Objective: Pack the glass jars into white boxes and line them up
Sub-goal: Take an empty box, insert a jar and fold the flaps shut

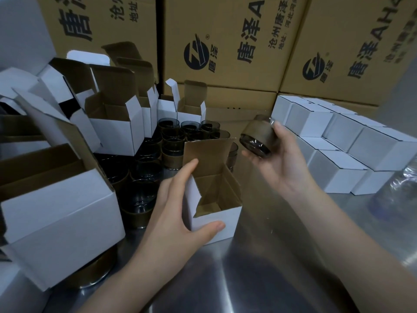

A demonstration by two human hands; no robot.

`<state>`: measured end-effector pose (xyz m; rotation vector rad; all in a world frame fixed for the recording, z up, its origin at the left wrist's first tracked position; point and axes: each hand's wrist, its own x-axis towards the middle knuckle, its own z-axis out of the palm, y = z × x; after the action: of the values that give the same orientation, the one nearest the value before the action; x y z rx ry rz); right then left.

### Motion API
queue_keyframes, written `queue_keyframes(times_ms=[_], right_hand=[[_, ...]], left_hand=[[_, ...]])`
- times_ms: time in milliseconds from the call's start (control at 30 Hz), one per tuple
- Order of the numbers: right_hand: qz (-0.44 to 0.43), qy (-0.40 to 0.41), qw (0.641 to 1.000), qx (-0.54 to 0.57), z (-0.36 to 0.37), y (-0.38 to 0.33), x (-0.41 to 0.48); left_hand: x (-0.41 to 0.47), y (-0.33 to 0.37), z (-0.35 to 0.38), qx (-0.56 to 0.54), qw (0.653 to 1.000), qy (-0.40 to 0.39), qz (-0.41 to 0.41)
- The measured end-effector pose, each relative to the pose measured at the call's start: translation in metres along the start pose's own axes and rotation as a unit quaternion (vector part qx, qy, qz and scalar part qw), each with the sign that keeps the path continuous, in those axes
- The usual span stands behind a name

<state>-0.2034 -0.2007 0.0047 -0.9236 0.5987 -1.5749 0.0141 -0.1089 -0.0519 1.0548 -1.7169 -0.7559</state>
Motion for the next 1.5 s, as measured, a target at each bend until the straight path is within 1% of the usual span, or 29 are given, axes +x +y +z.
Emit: queue_keyframes(times_ms=[67, 233, 333, 467, 633, 733, 933, 1000, 1167, 1300, 1400, 1500], right_hand=[[-0.021, -0.049, 0.999, -0.012, 0.008, -0.004, -0.006], [-0.041, -0.168, 0.985, 0.006, 0.022, -0.017, -0.020], [-0.053, -0.205, 0.977, -0.019, 0.032, -0.021, -0.031], [-0.076, -0.250, 0.960, -0.099, 0.046, -0.021, -0.044], [-0.087, -0.260, 0.944, -0.183, 0.058, -0.014, -0.053], [-0.081, -0.261, 0.936, -0.222, 0.057, -0.007, -0.056], [-0.088, -0.209, 0.918, -0.326, 0.055, -0.009, -0.057], [-0.085, -0.201, 0.913, -0.344, 0.054, -0.014, -0.057], [-0.070, -0.211, 0.899, -0.378, 0.050, -0.020, -0.056], [-0.059, -0.217, 0.874, -0.431, 0.046, -0.025, -0.053], [-0.042, -0.222, 0.868, -0.442, 0.044, -0.028, -0.052], [-0.037, -0.209, 0.848, -0.485, 0.046, -0.029, -0.052]], left_hand=[[0.000, 0.000, 0.000, -0.001, 1.000, -0.002, -0.002], [0.001, -0.002, -0.001, -0.002, 1.000, -0.008, -0.001], [0.001, -0.002, -0.001, -0.005, 1.000, -0.014, -0.005], [0.002, -0.005, 0.000, 0.000, 1.000, -0.012, 0.001], [0.002, -0.005, 0.001, -0.005, 1.000, -0.004, -0.003], [0.002, -0.003, 0.002, 0.003, 1.000, 0.004, 0.008], [0.002, -0.002, 0.002, 0.003, 1.000, 0.007, -0.005], [0.003, -0.002, 0.002, 0.001, 1.000, 0.009, -0.009], [0.003, 0.000, 0.001, -0.008, 1.000, 0.012, -0.021], [0.003, 0.001, 0.000, -0.017, 1.000, 0.007, -0.024], [0.003, 0.001, 0.000, -0.023, 1.000, 0.010, -0.019], [0.003, 0.000, 0.000, -0.028, 0.999, 0.012, -0.019]])
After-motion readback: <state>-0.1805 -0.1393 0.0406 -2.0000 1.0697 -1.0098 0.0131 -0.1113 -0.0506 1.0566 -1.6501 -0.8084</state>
